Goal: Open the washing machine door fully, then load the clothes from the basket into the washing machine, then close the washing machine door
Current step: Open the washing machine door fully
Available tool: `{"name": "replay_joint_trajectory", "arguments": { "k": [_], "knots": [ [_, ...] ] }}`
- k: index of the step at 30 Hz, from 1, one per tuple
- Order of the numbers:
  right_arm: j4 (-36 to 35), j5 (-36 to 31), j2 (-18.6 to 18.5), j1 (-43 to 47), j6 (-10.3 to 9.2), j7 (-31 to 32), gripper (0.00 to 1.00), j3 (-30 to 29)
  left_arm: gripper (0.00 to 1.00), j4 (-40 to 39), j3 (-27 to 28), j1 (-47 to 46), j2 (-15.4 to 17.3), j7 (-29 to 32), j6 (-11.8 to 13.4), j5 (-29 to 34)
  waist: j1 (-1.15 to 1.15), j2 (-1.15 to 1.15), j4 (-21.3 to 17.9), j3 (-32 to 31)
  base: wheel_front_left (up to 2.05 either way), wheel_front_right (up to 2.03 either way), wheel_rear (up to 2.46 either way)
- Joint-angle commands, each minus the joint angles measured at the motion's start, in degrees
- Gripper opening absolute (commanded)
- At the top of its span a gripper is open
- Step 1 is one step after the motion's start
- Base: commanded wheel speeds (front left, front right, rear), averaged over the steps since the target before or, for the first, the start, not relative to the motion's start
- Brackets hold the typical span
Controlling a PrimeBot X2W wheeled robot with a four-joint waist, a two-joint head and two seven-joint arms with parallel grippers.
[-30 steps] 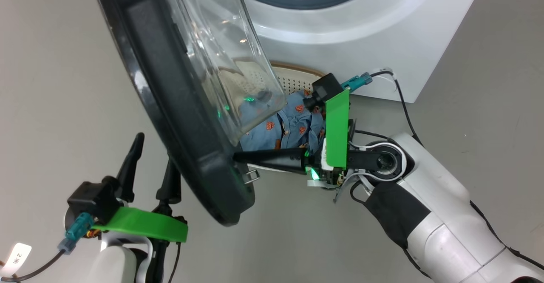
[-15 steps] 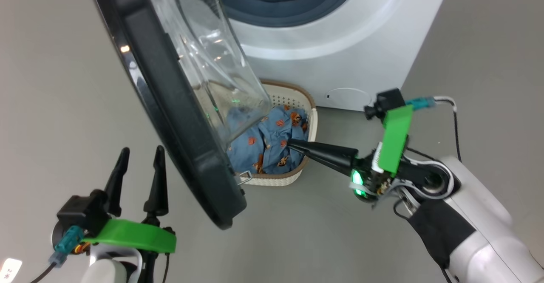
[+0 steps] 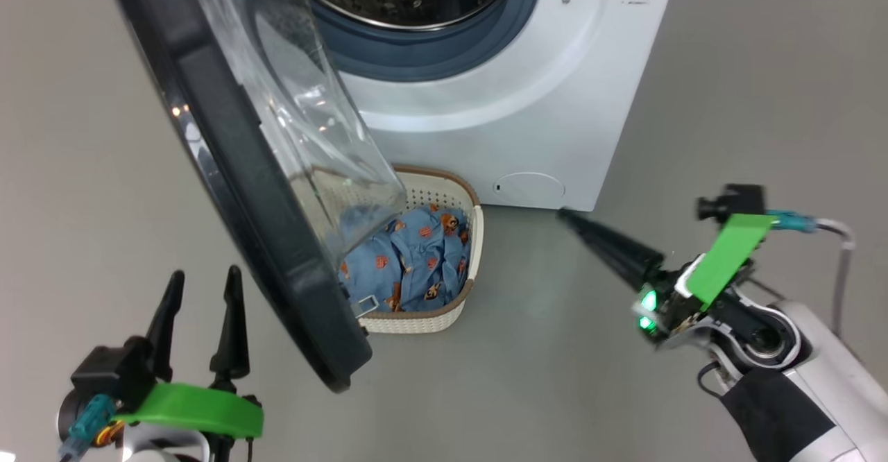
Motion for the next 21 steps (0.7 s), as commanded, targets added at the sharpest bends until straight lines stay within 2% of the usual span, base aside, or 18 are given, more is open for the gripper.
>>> {"name": "replay_joint_trajectory", "arguments": {
  "k": [1, 6, 14, 21],
  "knots": [
    [-1.9, -2.5, -0.5, 0.7, 0.18, -2.9, 1.00, -0.3, 1.00, -1.2, 2.2, 0.1, 1.5, -0.4, -0.1, 0.3, 0.00, 0.00, -0.7, -0.7, 0.00, 0.00, 0.00],
    [-2.8, -10.5, -0.5, 1.3, 0.18, -13.8, 1.00, -2.0, 1.00, -1.4, 3.5, 1.2, 1.4, -0.4, -0.1, 0.2, 0.00, 0.00, -1.4, -1.2, 0.00, 0.00, 0.00],
    [-2.0, -21.0, -0.6, 1.5, 0.18, -26.2, 1.00, -2.9, 1.00, -1.8, 4.8, 2.3, 1.0, -0.4, -0.1, 0.1, 0.00, 0.00, -2.2, -1.7, 0.00, 0.00, 0.00],
    [-0.2, -27.7, -0.1, 0.7, 0.18, -33.1, 1.00, -1.9, 1.00, -1.7, 5.2, 2.4, 0.8, -0.4, -0.1, 0.3, 0.00, 0.00, -2.7, -1.8, 0.00, 0.00, 0.00]
  ]
}}
